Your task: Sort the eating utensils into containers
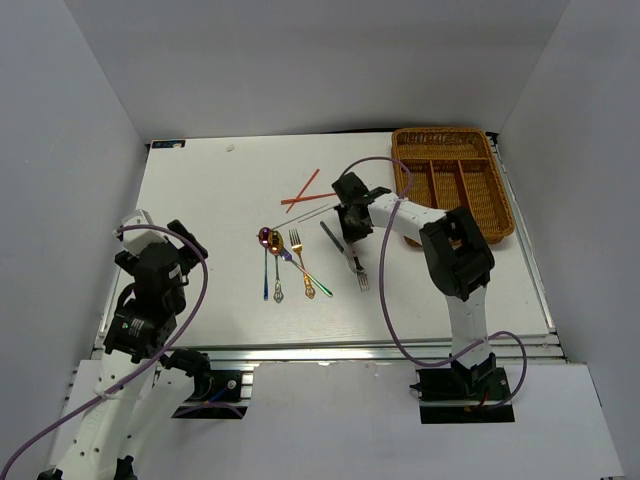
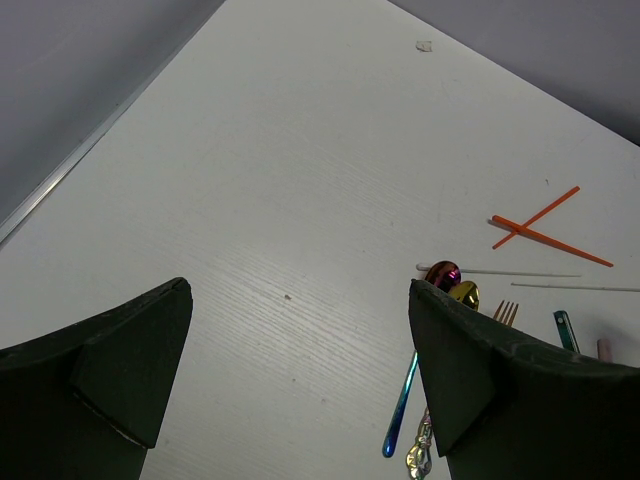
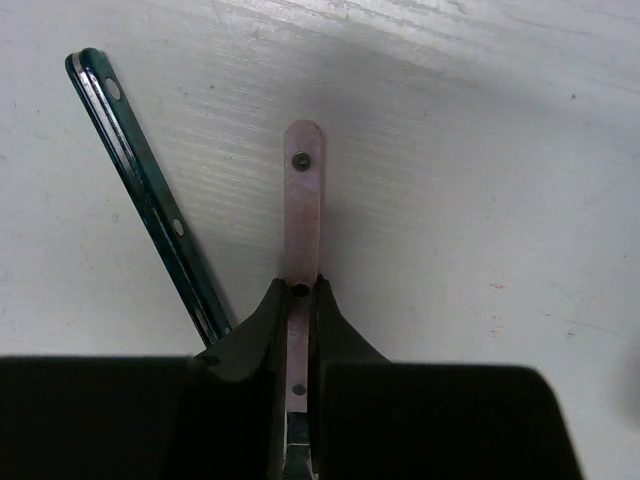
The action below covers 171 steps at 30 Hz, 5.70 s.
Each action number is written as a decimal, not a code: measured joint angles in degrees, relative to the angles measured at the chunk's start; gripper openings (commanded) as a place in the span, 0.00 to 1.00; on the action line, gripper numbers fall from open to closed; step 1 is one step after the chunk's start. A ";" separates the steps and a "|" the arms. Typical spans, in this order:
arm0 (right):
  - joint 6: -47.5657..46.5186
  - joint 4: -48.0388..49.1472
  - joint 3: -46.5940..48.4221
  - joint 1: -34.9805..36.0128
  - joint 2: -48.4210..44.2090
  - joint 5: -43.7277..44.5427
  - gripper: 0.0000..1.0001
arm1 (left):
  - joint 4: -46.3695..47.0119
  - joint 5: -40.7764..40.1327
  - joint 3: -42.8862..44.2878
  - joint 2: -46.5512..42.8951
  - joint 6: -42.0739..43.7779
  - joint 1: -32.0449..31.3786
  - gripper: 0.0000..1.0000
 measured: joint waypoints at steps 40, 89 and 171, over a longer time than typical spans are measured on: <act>-11.06 -10.03 16.41 -17.07 -10.25 13.25 0.00 | 0.04 0.17 0.00 0.17 0.22 0.00 0.98; -9.99 -1.20 4.76 4.13 -7.87 0.79 0.62 | 0.15 2.14 0.00 1.18 0.90 0.00 0.98; -6.97 -2.36 4.09 5.29 -16.37 -0.74 0.52 | 0.20 3.39 0.00 3.21 1.46 0.00 0.98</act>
